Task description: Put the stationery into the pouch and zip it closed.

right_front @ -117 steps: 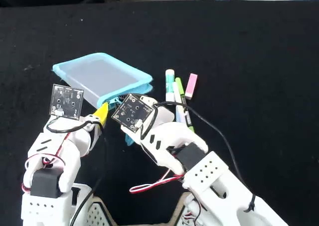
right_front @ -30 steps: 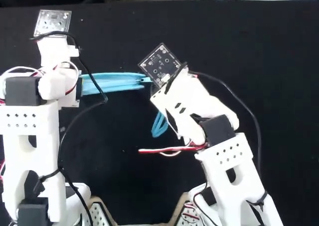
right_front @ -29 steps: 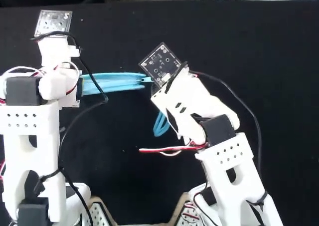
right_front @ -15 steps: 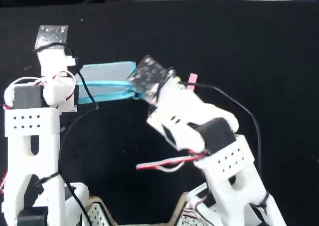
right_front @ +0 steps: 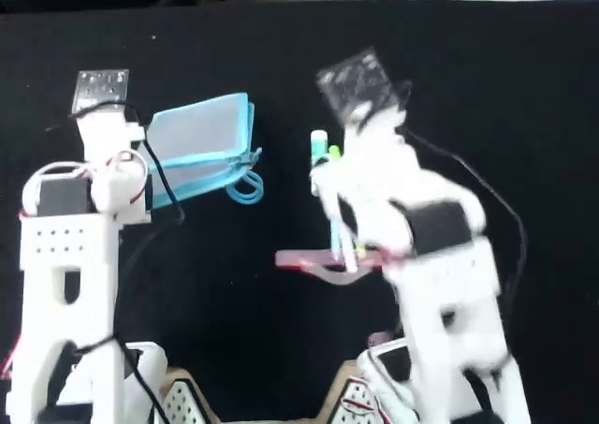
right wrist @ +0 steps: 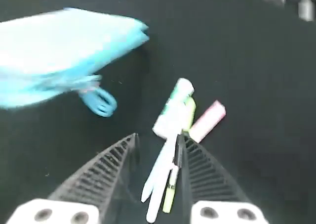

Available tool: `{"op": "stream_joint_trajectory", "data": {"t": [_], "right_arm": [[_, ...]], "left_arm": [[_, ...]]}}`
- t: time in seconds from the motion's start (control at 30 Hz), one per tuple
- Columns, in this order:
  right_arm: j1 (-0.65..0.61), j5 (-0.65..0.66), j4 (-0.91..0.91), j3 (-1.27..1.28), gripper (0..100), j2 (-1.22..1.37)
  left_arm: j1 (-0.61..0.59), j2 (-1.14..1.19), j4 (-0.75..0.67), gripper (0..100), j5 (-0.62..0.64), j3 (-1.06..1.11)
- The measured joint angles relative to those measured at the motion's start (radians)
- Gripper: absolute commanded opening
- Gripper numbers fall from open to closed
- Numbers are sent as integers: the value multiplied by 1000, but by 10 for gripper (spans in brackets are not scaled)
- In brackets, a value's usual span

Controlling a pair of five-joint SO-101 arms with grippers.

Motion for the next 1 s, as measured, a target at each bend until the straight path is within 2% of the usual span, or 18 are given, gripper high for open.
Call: {"op": "stream_joint_trajectory", "data": {"t": [0.23, 0.47, 0.63, 0.87, 1.0], "right_arm": [[77, -37, -230, 83, 124, 219], [121, -207, -410, 83, 124, 446], [133, -224, -428, 51, 124, 582], [187, -226, -396, -175, 125, 806], [192, -278, -327, -334, 148, 947]], "left_arm": [[2, -281, -77, 30, 28, 189], [2, -431, -138, 30, 32, 293], [-3, -483, -143, 30, 32, 299], [-5, -506, -150, 30, 32, 338], [-5, -506, -173, 30, 32, 353]]}}
